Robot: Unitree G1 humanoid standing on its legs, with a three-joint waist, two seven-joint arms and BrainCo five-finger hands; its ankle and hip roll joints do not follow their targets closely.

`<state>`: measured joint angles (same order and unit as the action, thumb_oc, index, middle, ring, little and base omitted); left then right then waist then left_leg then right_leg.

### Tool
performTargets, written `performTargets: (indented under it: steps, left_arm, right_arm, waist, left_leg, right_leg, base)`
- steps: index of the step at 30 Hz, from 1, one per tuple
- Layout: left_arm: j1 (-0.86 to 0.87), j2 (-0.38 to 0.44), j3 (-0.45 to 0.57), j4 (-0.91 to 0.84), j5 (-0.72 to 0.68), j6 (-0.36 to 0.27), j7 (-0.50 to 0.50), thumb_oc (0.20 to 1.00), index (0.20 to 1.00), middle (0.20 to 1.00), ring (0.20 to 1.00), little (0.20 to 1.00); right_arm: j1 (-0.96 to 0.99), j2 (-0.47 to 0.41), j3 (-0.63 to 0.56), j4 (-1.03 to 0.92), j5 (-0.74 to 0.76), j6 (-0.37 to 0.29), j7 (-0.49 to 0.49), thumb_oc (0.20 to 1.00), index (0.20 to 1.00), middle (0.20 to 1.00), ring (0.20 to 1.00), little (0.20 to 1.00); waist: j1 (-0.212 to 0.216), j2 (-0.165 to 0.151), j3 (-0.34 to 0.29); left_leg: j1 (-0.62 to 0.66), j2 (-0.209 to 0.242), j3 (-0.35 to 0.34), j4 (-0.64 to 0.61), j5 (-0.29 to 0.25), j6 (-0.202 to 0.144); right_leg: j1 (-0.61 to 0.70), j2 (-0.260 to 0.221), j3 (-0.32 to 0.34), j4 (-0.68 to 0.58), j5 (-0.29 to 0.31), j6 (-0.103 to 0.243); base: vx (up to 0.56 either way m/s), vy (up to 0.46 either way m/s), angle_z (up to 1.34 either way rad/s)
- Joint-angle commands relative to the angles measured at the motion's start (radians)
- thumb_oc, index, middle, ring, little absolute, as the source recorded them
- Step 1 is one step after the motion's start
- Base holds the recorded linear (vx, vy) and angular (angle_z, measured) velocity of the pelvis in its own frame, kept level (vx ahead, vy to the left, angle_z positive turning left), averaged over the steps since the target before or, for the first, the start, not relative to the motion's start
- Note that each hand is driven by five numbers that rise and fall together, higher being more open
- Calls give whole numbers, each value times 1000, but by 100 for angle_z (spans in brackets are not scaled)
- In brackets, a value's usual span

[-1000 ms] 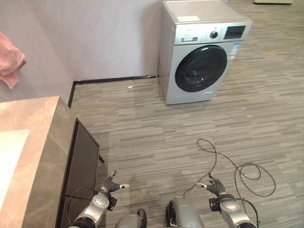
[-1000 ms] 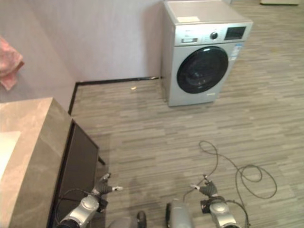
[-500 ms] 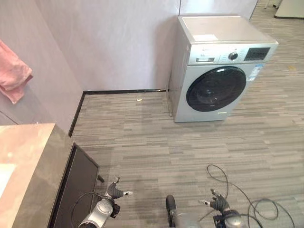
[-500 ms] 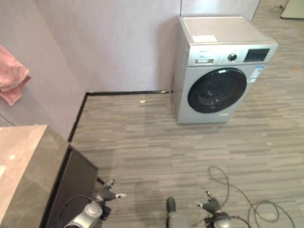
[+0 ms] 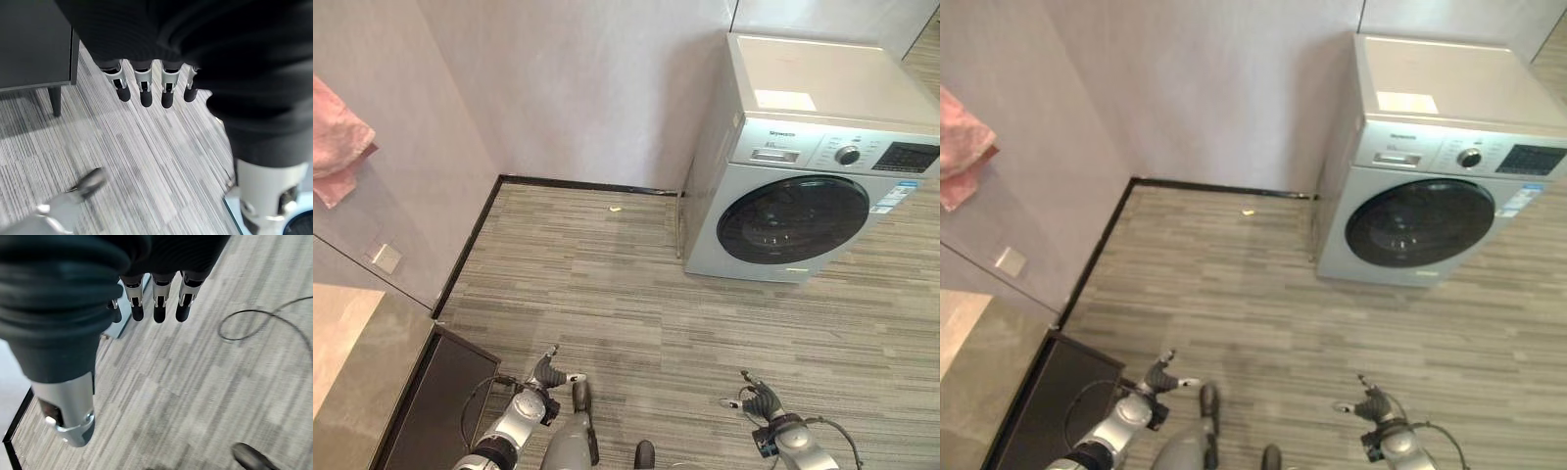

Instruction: Put brush and paste in cup on sink, flatten towel.

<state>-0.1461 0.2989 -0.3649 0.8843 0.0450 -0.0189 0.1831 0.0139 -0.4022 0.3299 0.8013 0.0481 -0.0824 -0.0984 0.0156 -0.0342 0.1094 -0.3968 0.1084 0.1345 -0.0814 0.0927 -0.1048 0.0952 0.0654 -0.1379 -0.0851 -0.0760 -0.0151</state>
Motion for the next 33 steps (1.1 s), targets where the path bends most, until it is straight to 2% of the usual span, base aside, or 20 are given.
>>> performTargets:
  steps: [1, 3, 5, 6, 7, 9, 10, 12, 13, 14, 16, 17, 18, 19, 21, 22, 23, 25, 28, 33]
  left_arm:
    - [-14, 35, 21, -78, -25, -42, 14, 1000, 1000, 1000, 1000, 1000]
    - [-7, 40, 21, -87, -24, -42, 14, 1000, 1000, 1000, 1000, 1000]
    - [8, 66, 42, -134, -54, -49, 14, 1000, 1000, 1000, 1000, 1000]
    - [8, 66, 42, -134, -54, -49, 14, 1000, 1000, 1000, 1000, 1000]
    - [32, 76, 59, -164, -74, -50, -1, 1000, 1000, 1000, 1000, 1000]
    - [57, 92, 73, -195, -71, -47, -12, 1000, 1000, 1000, 1000, 1000]
    - [58, 92, 73, -196, -71, -47, -12, 1000, 1000, 1000, 1000, 1000]
    - [92, 114, 85, -242, -75, -45, -32, 1000, 1000, 1000, 1000, 1000]
    - [105, 137, 89, -271, -53, -37, -35, 1000, 1000, 1000, 1000, 1000]
    - [101, 142, 80, -271, -45, -37, -35, 1000, 1000, 1000, 1000, 1000]
    - [88, 137, 90, -238, -52, -41, -28, 1000, 1000, 1000, 1000, 1000]
    - [87, 132, 98, -221, -55, -40, -25, 1000, 1000, 1000, 1000, 1000]
    - [87, 131, 98, -220, -55, -41, -25, 1000, 1000, 1000, 1000, 1000]
    - [79, 128, 95, -195, -58, -45, -23, 1000, 1000, 1000, 1000, 1000]
    - [54, 113, 97, -150, -63, -45, -15, 1000, 1000, 1000, 1000, 1000]
    - [54, 112, 96, -148, -63, -46, -15, 1000, 1000, 1000, 1000, 1000]
    - [37, 101, 88, -122, -54, -51, -11, 1000, 1000, 1000, 1000, 1000]
    - [22, 90, 71, -98, -44, -53, -8, 1000, 1000, 1000, 1000, 1000]
    - [8, 69, 45, -62, -37, -55, -6, 1000, 1000, 1000, 1000, 1000]
    - [-8, 48, 36, -23, -58, -62, -7, 1000, 1000, 1000, 1000, 1000]
  right_arm:
    - [55, -51, -35, -102, -34, -23, 16, 1000, 1000, 1000, 1000, 1000]
    - [58, -42, -35, -98, -35, -22, 17, 1000, 1000, 1000, 1000, 1000]
    - [56, -16, -39, -95, -24, -21, 27, 1000, 1000, 1000, 1000, 1000]
    - [56, -16, -39, -95, -24, -21, 27, 1000, 1000, 1000, 1000, 1000]
    - [87, -3, -66, -113, -10, -19, 41, 1000, 1000, 1000, 1000, 1000]
    - [107, -5, -82, -123, -29, -15, 53, 1000, 1000, 1000, 1000, 1000]
    - [107, -5, -82, -123, -29, -15, 54, 1000, 1000, 1000, 1000, 1000]
    - [119, -6, -98, -133, -24, -13, 59, 1000, 1000, 1000, 1000, 1000]
    - [120, -6, -101, -137, -15, -12, 60, 1000, 1000, 1000, 1000, 1000]
    - [119, -4, -104, -152, -5, -18, 58, 1000, 1000, 1000, 1000, 1000]
    - [114, 2, -95, -150, -3, -22, 65, 1000, 1000, 1000, 1000, 1000]
    - [111, 3, -88, -153, -9, -24, 68, 1000, 1000, 1000, 1000, 1000]
    - [111, 2, -87, -153, -9, -25, 68, 1000, 1000, 1000, 1000, 1000]
    - [112, -3, -81, -168, -4, -28, 70, 1000, 1000, 1000, 1000, 1000]
    - [114, -1, -73, -181, -4, -30, 70, 1000, 1000, 1000, 1000, 1000]
    - [114, -2, -73, -182, -4, -30, 70, 1000, 1000, 1000, 1000, 1000]
    - [122, -8, -60, -191, -17, -28, 73, 1000, 1000, 1000, 1000, 1000]
    - [135, -19, -60, -207, -25, -23, 80, 1000, 1000, 1000, 1000, 1000]
    - [142, -24, -52, -200, -12, -29, 90, 1000, 1000, 1000, 1000, 1000]
    - [122, -62, -39, -211, -31, -33, 88, 1000, 1000, 1000, 1000, 1000]
  waist:
    - [3, 3, -29]
    - [13, 3, -39]
    - [28, -23, -45]
    - [29, -23, -46]
    - [25, -47, -55]
    - [23, -61, -59]
    - [25, -59, -61]
    - [27, -55, -58]
    - [20, -39, -45]
    - [-1, -33, -35]
    - [-3, -27, -24]
    - [-3, -20, -28]
    - [-12, -20, -23]
    - [-42, -17, -12]
    - [-57, -34, -9]
    - [-60, -31, -5]
    - [-91, -33, -2]
    - [-117, -38, 3]
    - [-122, -58, -5]
    - [-123, -56, -19]
  left_leg:
    - [45, 65, 106, 24, 168, 4]
    - [43, 63, 102, 58, 186, 8]
    - [4, 26, 91, 206, 122, 41]
    - [4, 26, 92, 206, 122, 41]
    - [14, -7, 117, 246, 64, 69]
    - [44, -53, 118, 249, 11, 104]
    - [42, -49, 120, 247, 13, 103]
    - [78, -74, 128, 233, -13, 127]
    - [111, -88, 119, 221, -42, 148]
    - [144, -101, 90, 200, -47, 150]
    - [193, -114, 94, 172, -61, 152]
    - [220, -109, 96, 155, -71, 144]
    - [227, -112, 87, 153, -72, 143]
    - [276, -131, 40, 142, -86, 138]
    - [318, -154, 14, 136, -110, 126]
    - [323, -151, 9, 137, -113, 126]
    - [363, -168, -44, 135, -137, 121]
    - [390, -178, -97, 166, -156, 109]
    - [367, -202, -129, 264, -177, 99]
    - [315, -163, -99, 349, -152, 61]
  right_leg:
    - [-12, -78, 54, 144, -60, 112]
    - [9, -86, 54, 157, -80, 116]
    - [21, -133, 78, 248, -93, 130]
    - [20, -133, 78, 249, -94, 130]
    - [-9, -172, 84, 331, -26, 157]
    - [-34, -218, 93, 427, 101, 182]
    - [-37, -215, 96, 424, 105, 182]
    - [-83, -239, 89, 521, 226, 185]
    - [-145, -207, 106, 616, 250, 180]
    - [-200, -136, 153, 632, 193, 165]
    - [-265, -174, 44, 563, 153, 160]
    - [-291, -176, -1, 511, 105, 145]
    - [-281, -179, -10, 512, 98, 145]
    - [-365, -97, 57, 452, 50, 139]
    - [-392, -105, 67, 275, 96, 148]
    - [-382, -104, 62, 268, 97, 148]
    - [-433, -90, 144, 183, 154, 165]
    - [-450, -80, 236, 183, 184, 183]
    - [-401, -72, 249, 195, 197, 159]
    - [-359, -81, 179, 162, 180, 128]
  base:
    - [486, 143, -13]
    - [330, 102, -12]
    - [431, 213, -45]
    - [551, 317, -48]
    - [388, 268, -25]
    - [397, 302, 4]
    - [244, 208, 23]
    - [344, 287, 22]
    - [478, 329, 4]
    - [431, 316, 0]
    - [315, 205, 22]
    - [219, 71, 36]
    - [413, 43, 17]
    - [422, -18, -2]
    - [420, -32, 36]
    - [447, -54, 120]
    - [462, -64, 122]
    - [481, -95, 139]
    - [257, -142, 127]
    - [186, -134, 80]
